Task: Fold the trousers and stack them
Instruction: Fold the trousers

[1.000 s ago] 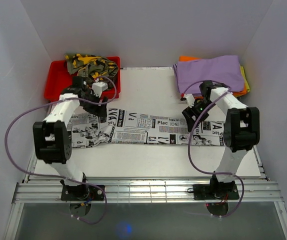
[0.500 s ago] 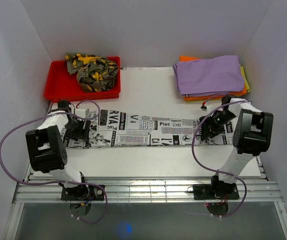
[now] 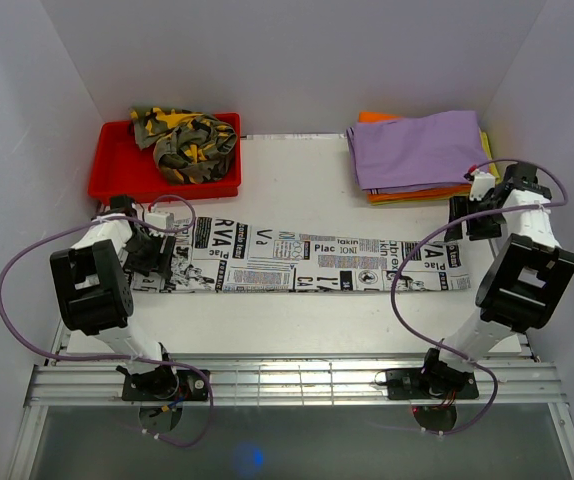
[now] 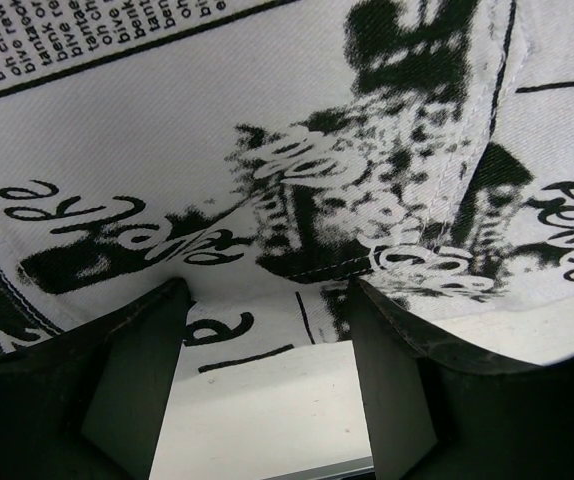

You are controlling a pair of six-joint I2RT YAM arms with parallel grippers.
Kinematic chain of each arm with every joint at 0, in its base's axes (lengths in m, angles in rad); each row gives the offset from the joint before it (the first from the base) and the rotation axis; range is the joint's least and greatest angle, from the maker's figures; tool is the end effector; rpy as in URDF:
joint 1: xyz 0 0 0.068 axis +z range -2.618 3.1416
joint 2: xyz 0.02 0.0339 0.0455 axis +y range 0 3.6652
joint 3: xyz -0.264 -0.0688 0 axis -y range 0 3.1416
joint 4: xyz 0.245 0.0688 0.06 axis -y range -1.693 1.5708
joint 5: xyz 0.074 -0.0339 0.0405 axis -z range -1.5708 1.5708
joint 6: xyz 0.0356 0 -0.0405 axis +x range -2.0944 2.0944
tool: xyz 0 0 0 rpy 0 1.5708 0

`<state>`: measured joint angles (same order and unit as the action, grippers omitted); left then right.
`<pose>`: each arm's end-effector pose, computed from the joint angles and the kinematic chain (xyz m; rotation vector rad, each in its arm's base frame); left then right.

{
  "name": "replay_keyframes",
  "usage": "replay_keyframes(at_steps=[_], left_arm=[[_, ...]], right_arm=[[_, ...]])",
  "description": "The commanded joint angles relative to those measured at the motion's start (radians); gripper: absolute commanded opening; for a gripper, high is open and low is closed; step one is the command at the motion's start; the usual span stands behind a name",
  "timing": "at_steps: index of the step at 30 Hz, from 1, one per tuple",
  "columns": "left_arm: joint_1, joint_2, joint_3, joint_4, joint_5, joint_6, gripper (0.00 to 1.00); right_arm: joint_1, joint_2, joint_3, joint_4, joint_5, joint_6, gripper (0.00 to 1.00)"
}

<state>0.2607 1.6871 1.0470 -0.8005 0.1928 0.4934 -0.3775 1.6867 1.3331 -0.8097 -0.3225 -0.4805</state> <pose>0.2888 0.0700 0.1695 0.3602 2.9217 -0.1940 0.3238 -0.1163 0.2482 -0.2242 2.6278 0.1634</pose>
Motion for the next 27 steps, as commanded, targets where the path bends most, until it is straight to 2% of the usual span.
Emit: replay_keyframes(at_steps=[1, 9, 15, 18, 19, 22, 27], left_arm=[[0.009, 0.023, 0.005, 0.044, 0.007, 0.031, 0.76], [0.011, -0.007, -0.005, 0.035, 0.022, 0.020, 0.77], [0.009, -0.014, 0.002, 0.027, 0.028, 0.011, 0.77], [0.009, -0.006, 0.019, 0.021, 0.023, 0.008, 0.77], [0.009, -0.004, 0.025, 0.020, 0.025, 0.007, 0.77], [0.009, -0.004, 0.047, 0.017, 0.033, 0.002, 0.78], [0.009, -0.055, 0.082, 0.046, 0.079, -0.035, 0.82]], right_arm=[[-0.008, 0.054, -0.023, 0.049, 0.108, 0.013, 0.75], [-0.027, 0.060, -0.192, 0.196, 0.233, -0.070, 0.73], [-0.028, 0.125, -0.241, 0.195, 0.188, -0.020, 0.70], [-0.028, 0.156, -0.245, 0.195, 0.163, 0.009, 0.55], [-0.028, 0.159, -0.245, 0.193, 0.149, 0.011, 0.39], [-0.031, 0.148, -0.230, 0.165, 0.122, 0.013, 0.08], [-0.086, 0.071, -0.172, 0.118, 0.155, -0.042, 0.08]])
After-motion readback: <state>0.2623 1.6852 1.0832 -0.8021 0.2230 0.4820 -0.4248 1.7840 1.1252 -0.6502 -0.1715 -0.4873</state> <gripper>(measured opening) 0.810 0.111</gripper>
